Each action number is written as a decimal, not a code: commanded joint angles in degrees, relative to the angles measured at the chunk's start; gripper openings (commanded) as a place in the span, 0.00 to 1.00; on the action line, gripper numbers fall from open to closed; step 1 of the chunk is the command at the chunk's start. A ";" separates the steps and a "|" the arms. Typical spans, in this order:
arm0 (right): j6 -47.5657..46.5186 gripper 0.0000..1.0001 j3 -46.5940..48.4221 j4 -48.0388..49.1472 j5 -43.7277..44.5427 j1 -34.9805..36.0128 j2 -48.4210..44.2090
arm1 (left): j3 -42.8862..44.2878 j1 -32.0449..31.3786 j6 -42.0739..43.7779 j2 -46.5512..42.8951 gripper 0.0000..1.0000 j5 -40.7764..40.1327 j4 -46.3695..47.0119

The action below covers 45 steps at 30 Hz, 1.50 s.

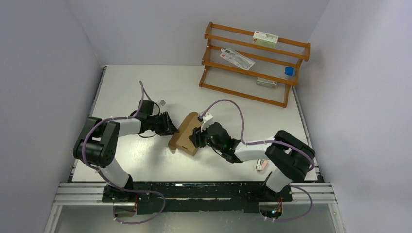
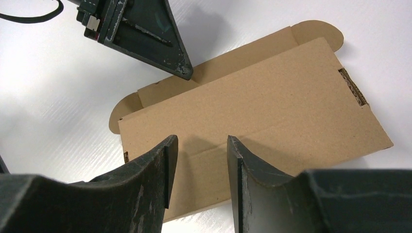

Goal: Fold the paper box

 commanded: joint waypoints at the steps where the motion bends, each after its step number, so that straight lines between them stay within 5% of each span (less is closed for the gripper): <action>1: -0.14 0.46 -2.40 -4.23 -2.14 -0.09 0.65 | -1.45 -0.41 -1.04 -1.99 0.34 5.90 1.36; 17: 1.29 0.47 -4.47 -3.05 -0.29 -0.65 -4.57 | -2.03 -1.80 -0.82 -8.48 0.22 7.84 -0.66; 34: 14.92 0.71 0.00 -26.60 11.55 -4.38 -22.77 | -0.68 -1.89 1.13 -6.28 0.28 0.23 -4.80; 38: 23.46 0.77 -1.69 -27.85 6.49 -8.73 -22.44 | -0.01 -1.89 0.77 -5.74 0.35 -1.12 -4.58; 45: 33.73 0.85 -4.47 -16.48 -5.85 -12.82 -14.51 | 0.26 -1.89 1.24 -4.22 0.44 -2.58 -4.13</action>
